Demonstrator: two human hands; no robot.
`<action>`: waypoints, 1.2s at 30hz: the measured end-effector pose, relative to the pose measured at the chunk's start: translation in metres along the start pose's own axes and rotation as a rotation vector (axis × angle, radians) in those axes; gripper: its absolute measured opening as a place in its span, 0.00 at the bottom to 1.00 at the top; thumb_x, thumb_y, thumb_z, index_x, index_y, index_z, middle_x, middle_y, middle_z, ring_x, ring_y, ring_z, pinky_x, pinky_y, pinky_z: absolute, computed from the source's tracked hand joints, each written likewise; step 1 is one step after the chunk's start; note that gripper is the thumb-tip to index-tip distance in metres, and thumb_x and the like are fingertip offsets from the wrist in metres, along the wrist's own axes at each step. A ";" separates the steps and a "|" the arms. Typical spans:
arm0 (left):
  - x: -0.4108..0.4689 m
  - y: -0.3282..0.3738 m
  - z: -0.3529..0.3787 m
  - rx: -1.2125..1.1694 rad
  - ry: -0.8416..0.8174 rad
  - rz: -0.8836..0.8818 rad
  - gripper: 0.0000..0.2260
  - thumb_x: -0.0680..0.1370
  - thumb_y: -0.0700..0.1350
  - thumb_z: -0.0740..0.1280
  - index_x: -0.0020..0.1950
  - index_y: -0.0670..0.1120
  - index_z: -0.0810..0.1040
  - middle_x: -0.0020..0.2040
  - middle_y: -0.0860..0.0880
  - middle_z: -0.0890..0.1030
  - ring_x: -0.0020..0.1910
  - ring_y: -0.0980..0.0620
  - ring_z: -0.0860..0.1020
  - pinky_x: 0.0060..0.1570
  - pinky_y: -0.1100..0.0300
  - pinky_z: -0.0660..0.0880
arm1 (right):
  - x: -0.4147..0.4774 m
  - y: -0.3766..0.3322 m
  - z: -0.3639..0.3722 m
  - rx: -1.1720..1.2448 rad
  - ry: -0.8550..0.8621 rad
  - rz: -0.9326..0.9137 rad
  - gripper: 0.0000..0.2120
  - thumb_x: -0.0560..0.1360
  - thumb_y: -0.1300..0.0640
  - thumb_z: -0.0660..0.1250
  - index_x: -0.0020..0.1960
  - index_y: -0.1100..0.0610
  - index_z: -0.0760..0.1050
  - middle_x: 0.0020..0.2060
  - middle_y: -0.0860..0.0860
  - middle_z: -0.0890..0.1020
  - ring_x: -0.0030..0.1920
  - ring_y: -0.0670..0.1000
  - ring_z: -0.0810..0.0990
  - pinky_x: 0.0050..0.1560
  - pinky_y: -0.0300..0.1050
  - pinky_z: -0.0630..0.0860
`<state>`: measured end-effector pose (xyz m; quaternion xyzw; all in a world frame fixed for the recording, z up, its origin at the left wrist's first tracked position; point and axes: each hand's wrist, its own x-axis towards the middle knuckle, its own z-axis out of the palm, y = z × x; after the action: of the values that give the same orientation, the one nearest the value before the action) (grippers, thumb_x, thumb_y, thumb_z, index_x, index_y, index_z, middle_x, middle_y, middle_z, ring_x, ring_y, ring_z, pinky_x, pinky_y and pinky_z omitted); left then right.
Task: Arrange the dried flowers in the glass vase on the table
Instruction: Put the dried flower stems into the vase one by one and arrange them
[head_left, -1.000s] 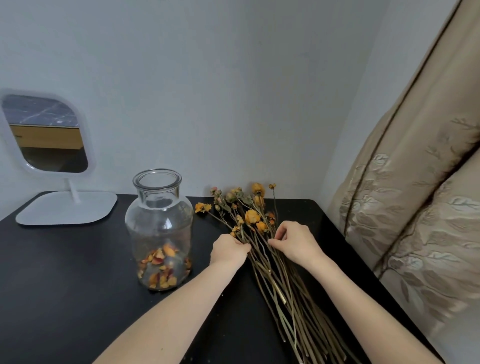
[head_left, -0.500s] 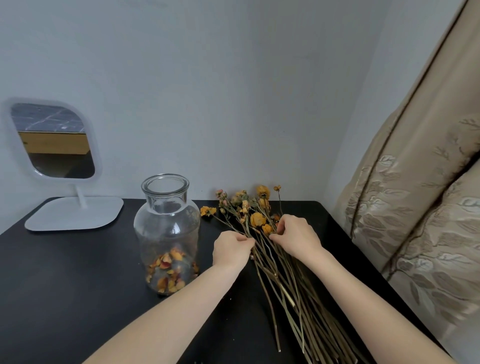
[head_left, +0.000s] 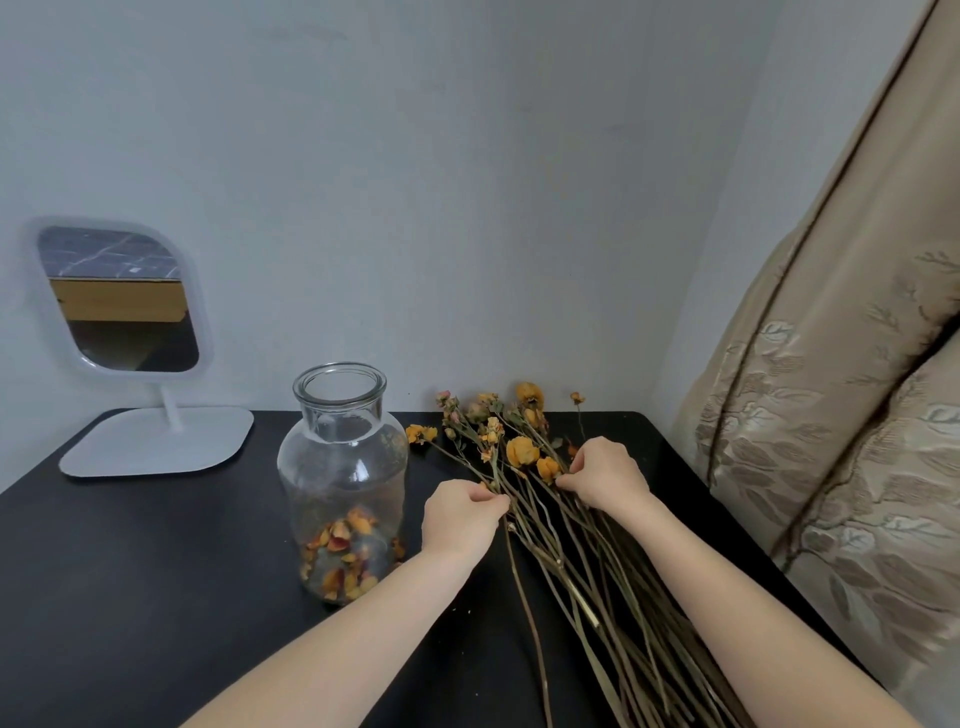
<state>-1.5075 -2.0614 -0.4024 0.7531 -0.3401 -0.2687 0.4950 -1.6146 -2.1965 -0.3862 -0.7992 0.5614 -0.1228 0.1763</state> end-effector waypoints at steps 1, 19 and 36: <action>0.000 0.000 0.000 -0.003 -0.001 0.002 0.13 0.75 0.45 0.68 0.29 0.53 0.75 0.33 0.52 0.78 0.38 0.56 0.76 0.48 0.56 0.75 | 0.001 0.002 -0.001 0.038 -0.003 0.011 0.09 0.71 0.52 0.71 0.47 0.57 0.79 0.37 0.49 0.78 0.42 0.49 0.79 0.43 0.44 0.76; -0.001 0.019 -0.007 -0.103 0.023 0.128 0.06 0.76 0.46 0.67 0.44 0.46 0.83 0.30 0.54 0.76 0.31 0.59 0.72 0.40 0.61 0.70 | -0.013 -0.006 -0.055 0.674 0.080 -0.090 0.09 0.76 0.55 0.65 0.51 0.59 0.79 0.32 0.44 0.71 0.34 0.42 0.68 0.36 0.36 0.65; -0.038 0.159 -0.181 -0.396 0.299 0.490 0.04 0.74 0.41 0.68 0.41 0.45 0.82 0.24 0.52 0.68 0.18 0.59 0.63 0.18 0.69 0.60 | -0.058 -0.161 -0.172 1.322 0.074 -0.447 0.07 0.75 0.63 0.65 0.38 0.57 0.75 0.26 0.49 0.65 0.22 0.45 0.61 0.29 0.39 0.60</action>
<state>-1.4364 -1.9739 -0.1862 0.5693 -0.3758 -0.0895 0.7257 -1.5649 -2.1175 -0.1623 -0.6159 0.1968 -0.4991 0.5770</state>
